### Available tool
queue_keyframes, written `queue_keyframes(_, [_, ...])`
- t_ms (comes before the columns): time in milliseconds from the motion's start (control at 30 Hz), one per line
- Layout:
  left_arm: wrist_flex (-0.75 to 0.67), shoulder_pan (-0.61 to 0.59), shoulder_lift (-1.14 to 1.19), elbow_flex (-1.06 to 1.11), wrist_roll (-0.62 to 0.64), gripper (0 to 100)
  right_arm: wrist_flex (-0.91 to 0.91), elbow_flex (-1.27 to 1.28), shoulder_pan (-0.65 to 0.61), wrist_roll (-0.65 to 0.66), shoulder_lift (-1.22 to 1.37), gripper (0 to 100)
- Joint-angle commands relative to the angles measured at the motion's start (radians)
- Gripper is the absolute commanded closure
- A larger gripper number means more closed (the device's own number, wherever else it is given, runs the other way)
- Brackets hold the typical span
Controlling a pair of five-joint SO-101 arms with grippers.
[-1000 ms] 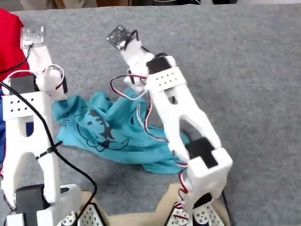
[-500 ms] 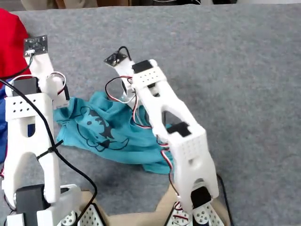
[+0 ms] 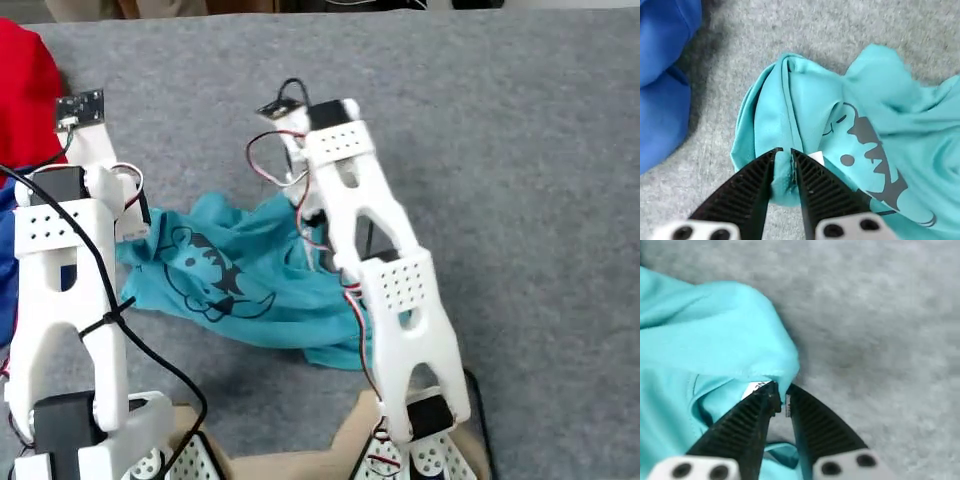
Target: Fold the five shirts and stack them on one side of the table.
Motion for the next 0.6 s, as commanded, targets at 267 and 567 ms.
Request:
queue_keyframes(267, [0.06,0.014,-0.016,0.029,0.098,98,0.023,0.291,0.11,0.017,-0.367,99.1])
queue_keyframes(567, [0.23,0.186,-0.01,0.02,0.141,98,0.017,0.684,0.136,0.077,-0.708,99.1])
